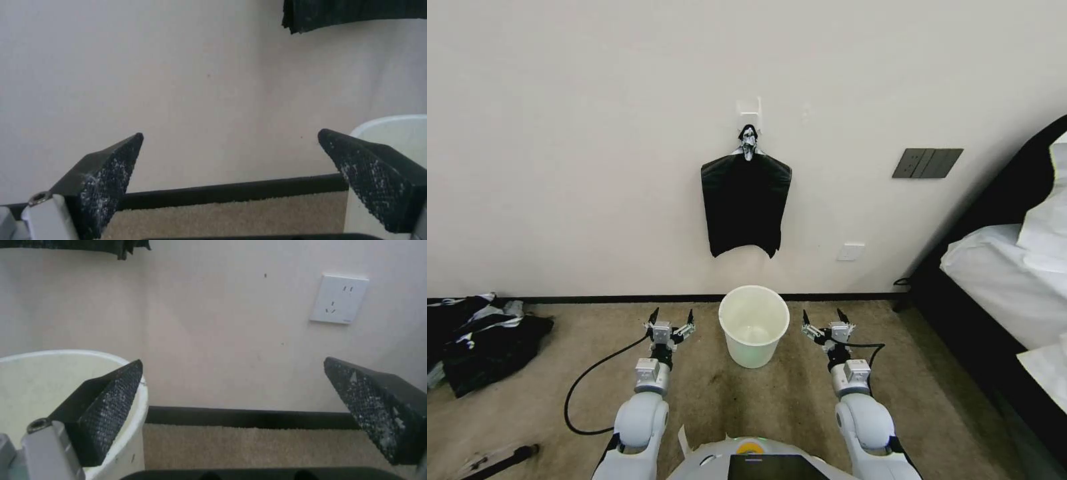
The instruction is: Place a trash bag onto the trash bin.
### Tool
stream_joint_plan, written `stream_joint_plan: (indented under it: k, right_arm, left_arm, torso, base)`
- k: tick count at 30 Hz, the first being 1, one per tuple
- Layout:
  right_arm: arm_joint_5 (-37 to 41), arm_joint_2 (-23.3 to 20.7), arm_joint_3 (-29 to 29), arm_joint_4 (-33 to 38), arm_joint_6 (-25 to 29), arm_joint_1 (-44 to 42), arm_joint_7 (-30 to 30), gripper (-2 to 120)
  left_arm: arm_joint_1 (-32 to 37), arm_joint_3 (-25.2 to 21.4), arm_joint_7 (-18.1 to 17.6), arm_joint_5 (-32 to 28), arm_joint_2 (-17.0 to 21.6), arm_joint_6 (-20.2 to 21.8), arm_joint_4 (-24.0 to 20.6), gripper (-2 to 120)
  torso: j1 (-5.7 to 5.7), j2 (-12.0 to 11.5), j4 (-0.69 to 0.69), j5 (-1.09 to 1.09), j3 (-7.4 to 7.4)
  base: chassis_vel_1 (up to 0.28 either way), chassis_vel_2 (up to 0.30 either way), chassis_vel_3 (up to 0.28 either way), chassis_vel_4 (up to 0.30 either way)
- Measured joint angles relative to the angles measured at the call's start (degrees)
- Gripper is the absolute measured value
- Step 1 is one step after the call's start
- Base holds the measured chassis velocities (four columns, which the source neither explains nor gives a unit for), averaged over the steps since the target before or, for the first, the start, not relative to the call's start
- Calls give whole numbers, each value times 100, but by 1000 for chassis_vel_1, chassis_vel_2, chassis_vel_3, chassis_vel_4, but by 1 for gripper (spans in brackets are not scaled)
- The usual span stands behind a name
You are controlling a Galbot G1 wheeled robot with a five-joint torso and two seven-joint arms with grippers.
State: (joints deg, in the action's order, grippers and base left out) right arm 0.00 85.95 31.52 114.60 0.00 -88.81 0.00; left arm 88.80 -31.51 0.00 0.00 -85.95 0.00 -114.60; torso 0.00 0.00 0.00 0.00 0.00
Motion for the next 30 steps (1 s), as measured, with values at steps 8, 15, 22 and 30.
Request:
stream_joint_plan:
  k: [8, 15, 22, 30]
  right_arm:
    - [0, 0, 0, 0, 0, 0, 0, 100]
    - [0, 0, 0, 0, 0, 0, 0, 100]
    - [0, 0, 0, 0, 0, 0, 0, 100]
    - [-153, 26, -139, 407, 431, -316, 153, 100]
  left_arm:
    - [0, 0, 0, 0, 0, 0, 0, 100]
    - [0, 0, 0, 0, 0, 0, 0, 100]
    - [0, 0, 0, 0, 0, 0, 0, 100]
    - [603, 233, -442, 280, 48, -634, -465, 100]
  torso:
    - [0, 0, 0, 0, 0]
    - [0, 0, 0, 0, 0]
    - [0, 0, 0, 0, 0]
    - [0, 0, 1, 1, 0]
  base:
    - [0, 0, 0, 0]
    - [0, 0, 0, 0]
    - [0, 0, 0, 0]
    - [0, 0, 0, 0]
